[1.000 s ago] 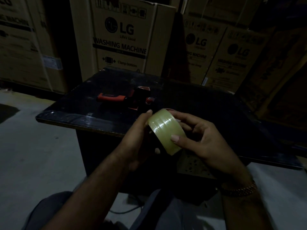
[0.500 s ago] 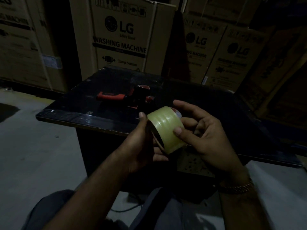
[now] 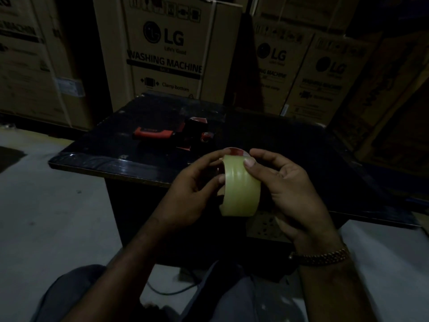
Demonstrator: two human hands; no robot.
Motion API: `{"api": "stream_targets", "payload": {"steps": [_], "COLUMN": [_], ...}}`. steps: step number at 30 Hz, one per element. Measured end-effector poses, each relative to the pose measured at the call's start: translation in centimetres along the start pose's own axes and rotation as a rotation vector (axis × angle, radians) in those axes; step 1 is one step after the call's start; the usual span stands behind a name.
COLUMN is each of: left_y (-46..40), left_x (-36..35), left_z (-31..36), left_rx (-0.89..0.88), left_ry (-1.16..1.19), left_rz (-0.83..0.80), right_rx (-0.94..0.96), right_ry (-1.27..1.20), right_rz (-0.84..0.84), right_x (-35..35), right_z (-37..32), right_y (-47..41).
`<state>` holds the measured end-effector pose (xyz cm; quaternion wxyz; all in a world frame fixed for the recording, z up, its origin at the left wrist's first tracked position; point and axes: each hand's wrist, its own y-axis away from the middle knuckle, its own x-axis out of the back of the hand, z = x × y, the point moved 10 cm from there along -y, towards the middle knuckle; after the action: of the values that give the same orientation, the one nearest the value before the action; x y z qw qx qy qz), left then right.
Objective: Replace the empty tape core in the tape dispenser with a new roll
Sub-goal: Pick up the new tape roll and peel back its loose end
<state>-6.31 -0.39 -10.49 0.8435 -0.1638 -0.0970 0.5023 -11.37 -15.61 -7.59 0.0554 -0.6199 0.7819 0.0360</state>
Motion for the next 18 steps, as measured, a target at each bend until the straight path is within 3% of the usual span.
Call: {"api": "stream_targets", "payload": {"steps": [5, 18], "left_y": [-0.2, 0.9], "left_x": [1.5, 1.5], "left_z": [0.0, -4.2], "left_rx": [0.001, 0.252], "left_ry": [-0.243, -0.091], "left_rz": [0.185, 0.254], "right_rx": [0.027, 0.166], "right_ry": [0.062, 0.286], "right_rz": [-0.094, -0.163], "right_x": [-1.0, -1.4], "right_z": [-0.2, -0.7], "right_y": [0.5, 1.0]}}
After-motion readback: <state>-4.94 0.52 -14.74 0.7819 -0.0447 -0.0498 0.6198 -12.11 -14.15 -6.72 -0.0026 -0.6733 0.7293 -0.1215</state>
